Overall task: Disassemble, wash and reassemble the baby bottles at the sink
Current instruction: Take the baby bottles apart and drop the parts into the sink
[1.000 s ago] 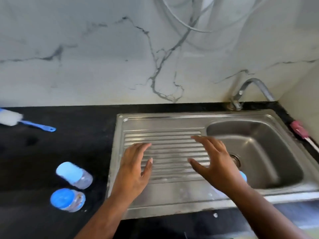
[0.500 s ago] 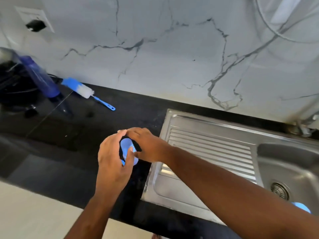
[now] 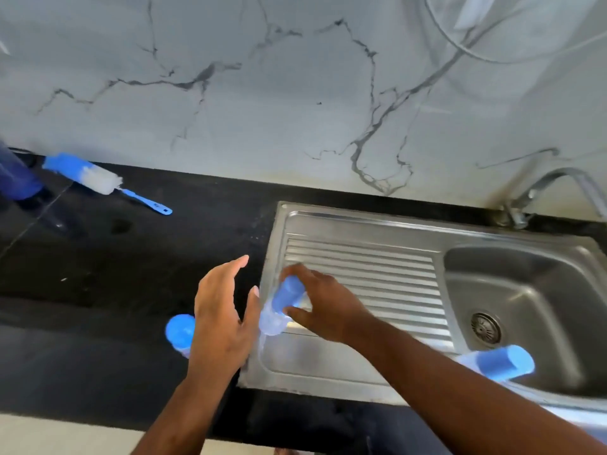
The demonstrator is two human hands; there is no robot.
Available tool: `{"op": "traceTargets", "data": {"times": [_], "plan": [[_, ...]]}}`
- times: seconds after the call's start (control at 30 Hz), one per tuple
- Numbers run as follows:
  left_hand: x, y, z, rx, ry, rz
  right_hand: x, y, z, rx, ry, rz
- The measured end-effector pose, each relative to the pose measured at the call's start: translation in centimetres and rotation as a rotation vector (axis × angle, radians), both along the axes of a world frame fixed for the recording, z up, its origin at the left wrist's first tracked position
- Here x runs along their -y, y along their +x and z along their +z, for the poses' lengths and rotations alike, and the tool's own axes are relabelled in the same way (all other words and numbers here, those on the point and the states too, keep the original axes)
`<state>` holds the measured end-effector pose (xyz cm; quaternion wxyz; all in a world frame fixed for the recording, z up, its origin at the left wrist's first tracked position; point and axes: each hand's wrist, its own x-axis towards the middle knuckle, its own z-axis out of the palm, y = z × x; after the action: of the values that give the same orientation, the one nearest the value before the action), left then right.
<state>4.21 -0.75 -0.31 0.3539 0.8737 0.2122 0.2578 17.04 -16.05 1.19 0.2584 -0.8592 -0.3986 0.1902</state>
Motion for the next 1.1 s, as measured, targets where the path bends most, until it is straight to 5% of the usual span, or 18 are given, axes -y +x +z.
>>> {"op": "traceTargets", "data": {"times": [0.23,0.47,1.1], "plan": [[6.0,5.5,-1.6,-0.034,0.024,-0.353,15.6,0.0,1.3,0.106,-0.272,-0.292],[10.6,8.2,-2.5,-0.066,0.050,-0.535,21.6,-0.5,1.8,0.151,-0.472,-0.393],[9.7,7.1,-0.1,-0.039,0.049,-0.446,18.4,1.2,5.3,0.213,-0.334,-0.243]]}}
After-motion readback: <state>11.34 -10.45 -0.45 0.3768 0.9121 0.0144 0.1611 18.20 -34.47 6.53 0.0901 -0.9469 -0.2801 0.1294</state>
